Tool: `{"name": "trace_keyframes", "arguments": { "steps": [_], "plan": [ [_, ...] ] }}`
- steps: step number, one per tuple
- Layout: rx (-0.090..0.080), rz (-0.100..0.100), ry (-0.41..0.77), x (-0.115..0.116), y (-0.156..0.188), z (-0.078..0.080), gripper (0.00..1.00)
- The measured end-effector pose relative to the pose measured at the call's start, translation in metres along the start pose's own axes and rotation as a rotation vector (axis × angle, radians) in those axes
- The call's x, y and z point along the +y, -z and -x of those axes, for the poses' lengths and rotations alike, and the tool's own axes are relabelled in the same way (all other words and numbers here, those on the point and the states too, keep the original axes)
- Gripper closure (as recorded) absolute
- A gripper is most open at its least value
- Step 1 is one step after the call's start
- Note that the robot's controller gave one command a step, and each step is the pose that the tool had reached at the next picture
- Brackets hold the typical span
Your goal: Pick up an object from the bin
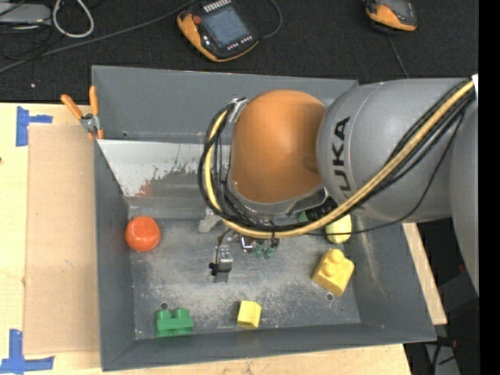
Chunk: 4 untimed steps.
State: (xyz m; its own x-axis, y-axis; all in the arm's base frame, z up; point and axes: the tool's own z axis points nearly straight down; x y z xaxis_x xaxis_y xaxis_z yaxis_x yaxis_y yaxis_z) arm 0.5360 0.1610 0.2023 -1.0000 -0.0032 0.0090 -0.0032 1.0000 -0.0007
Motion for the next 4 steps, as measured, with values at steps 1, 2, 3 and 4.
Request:
{"name": "trace_keyframes", "arguments": {
  "steps": [1, 2, 3, 4],
  "plan": [
    [-0.007, 0.001, -0.004, -0.001, 0.004, 0.002, 0.00],
    [-0.013, 0.004, -0.166, -0.018, -0.025, -0.008, 0.00],
    [-0.005, 0.001, -0.192, -0.027, -0.063, -0.018, 0.00],
    [-0.003, 0.001, 0.031, -0.026, -0.090, -0.018, 0.00]
  ]
}}
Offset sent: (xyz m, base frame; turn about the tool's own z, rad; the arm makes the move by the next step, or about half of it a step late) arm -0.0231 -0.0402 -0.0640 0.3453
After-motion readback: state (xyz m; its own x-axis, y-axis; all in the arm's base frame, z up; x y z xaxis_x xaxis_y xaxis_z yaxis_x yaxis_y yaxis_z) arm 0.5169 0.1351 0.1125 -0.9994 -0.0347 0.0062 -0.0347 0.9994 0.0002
